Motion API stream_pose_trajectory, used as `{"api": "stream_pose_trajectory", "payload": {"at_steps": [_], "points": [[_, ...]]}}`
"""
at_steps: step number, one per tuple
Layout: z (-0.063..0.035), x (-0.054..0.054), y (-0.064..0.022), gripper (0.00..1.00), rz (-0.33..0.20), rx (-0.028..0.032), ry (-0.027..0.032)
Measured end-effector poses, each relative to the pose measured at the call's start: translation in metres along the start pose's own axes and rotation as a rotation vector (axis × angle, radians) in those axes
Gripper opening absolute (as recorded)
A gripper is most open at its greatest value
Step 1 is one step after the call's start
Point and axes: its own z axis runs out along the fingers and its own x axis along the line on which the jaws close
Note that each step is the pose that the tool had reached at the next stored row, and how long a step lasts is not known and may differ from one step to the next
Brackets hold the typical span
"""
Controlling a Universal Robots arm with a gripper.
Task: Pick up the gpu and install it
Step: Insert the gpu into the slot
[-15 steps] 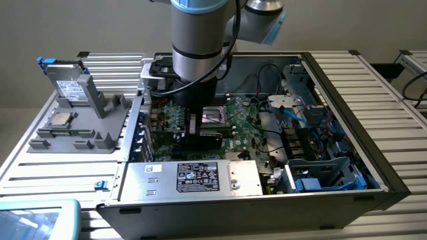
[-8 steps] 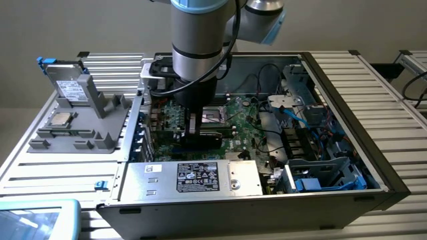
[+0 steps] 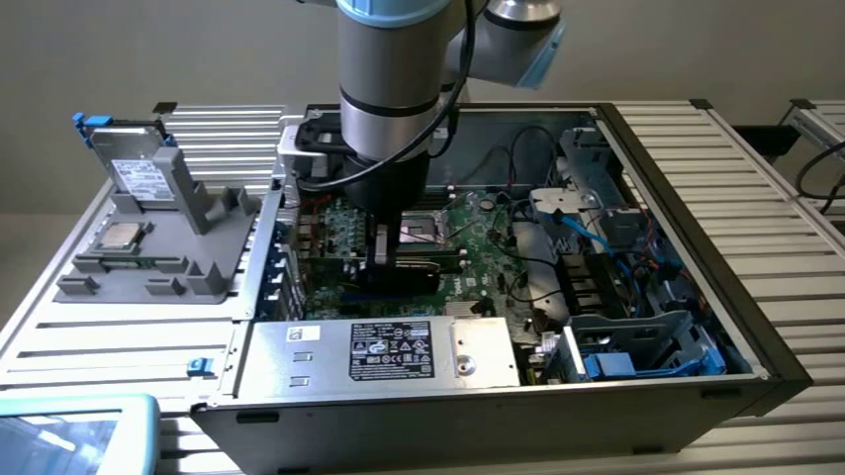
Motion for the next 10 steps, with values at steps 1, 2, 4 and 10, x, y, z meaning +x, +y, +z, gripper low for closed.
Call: {"api": "stream_pose_trajectory", "payload": {"at_steps": [1, 2, 4, 10], "points": [[0.0001, 0.0001, 0.0002, 0.28, 0.0, 0.0054, -0.001], [0.0001, 0.0, 0.0003, 0.28, 0.0, 0.0082, -0.0017], [0.0002, 0.0, 0.0004, 0.28, -0.001, 0.0091, -0.0019], [0.0002, -0.0008, 0.0018, 0.28, 0.0, 0.0092, -0.0098]]}}
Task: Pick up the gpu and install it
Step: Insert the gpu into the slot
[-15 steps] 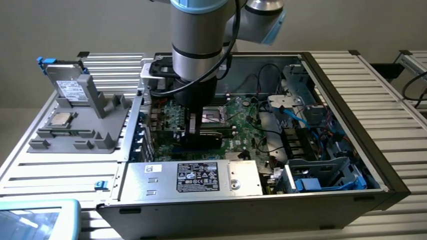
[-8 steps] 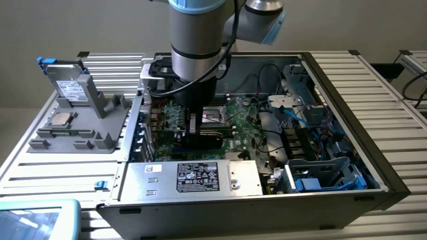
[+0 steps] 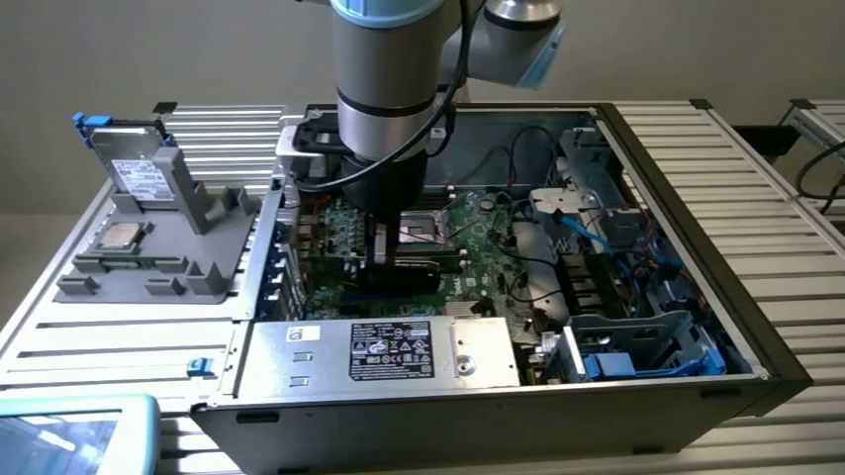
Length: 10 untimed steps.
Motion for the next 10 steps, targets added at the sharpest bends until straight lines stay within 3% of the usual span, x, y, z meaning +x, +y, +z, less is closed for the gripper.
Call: {"api": "stream_pose_trajectory", "payload": {"at_steps": [6, 10], "points": [[-0.0001, -0.0002, 0.0023, 0.28, 0.0, -0.0001, -0.0098], [-0.0025, -0.0001, 0.0026, 0.28, 0.0, -0.0004, -0.0104]]}}
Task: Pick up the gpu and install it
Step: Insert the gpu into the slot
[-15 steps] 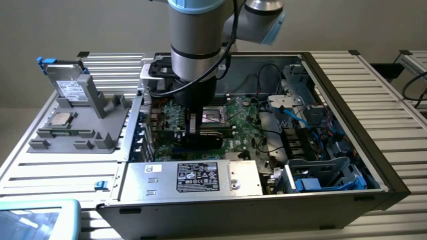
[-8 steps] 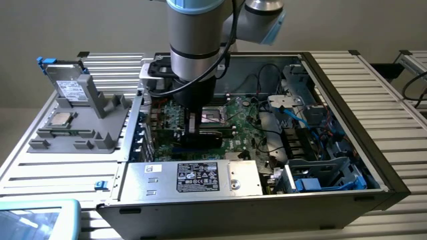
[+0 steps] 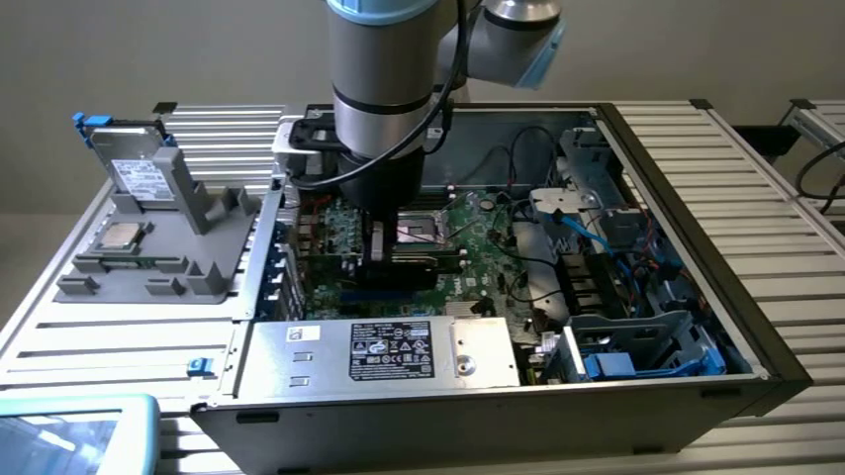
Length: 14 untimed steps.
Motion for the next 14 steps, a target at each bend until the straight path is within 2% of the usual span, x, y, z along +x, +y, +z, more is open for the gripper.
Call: {"api": "stream_pose_trajectory", "payload": {"at_steps": [2, 3, 4, 7, 8, 14], "points": [[-0.0002, 0.0003, 0.0, 0.28, 0.0, -0.0004, -0.0017], [-0.0003, 0.0006, 0.0, 0.28, 0.0, -0.0007, -0.0062], [-0.0001, 0.0011, 0.0001, 0.28, -0.001, -0.0012, -0.0137], [0.0026, 0.0019, 0.0009, 0.28, -0.002, -0.002, -0.0283], [0.0028, 0.002, 0.0011, 0.28, -0.002, -0.0022, -0.0311], [0.0029, 0.0041, 0.0013, 0.28, -0.003, -0.0038, -0.0314]]}}
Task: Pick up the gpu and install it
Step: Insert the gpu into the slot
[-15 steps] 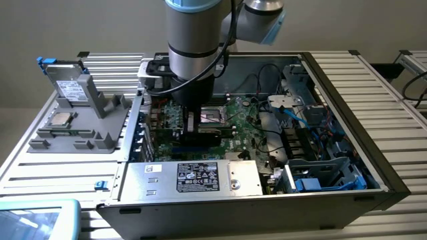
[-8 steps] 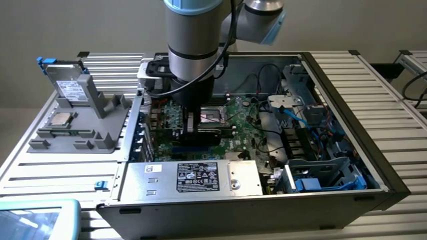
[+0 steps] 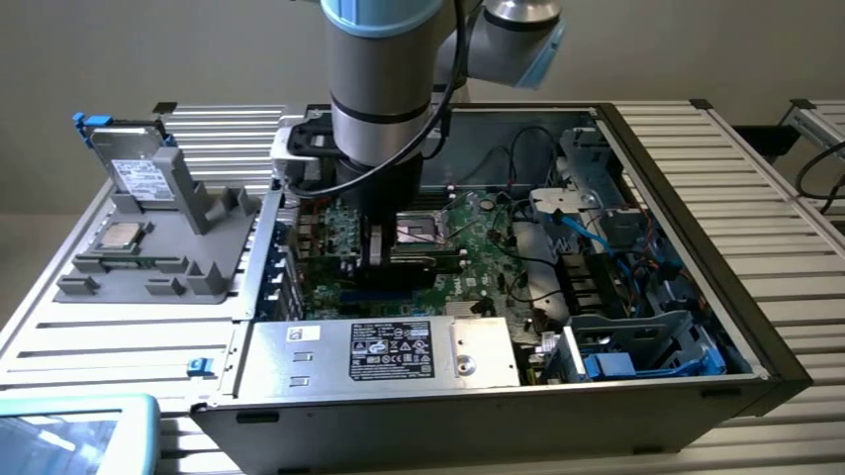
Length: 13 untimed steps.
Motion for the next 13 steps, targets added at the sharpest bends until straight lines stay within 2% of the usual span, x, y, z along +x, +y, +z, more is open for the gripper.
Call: {"api": "stream_pose_trajectory", "payload": {"at_steps": [4, 13], "points": [[-0.0002, 0.0006, -0.0024, 0.28, -0.014, -0.0045, 0.0015], [0.0008, 0.0053, -0.0023, 0.28, -0.018, -0.0053, 0.0017]]}}
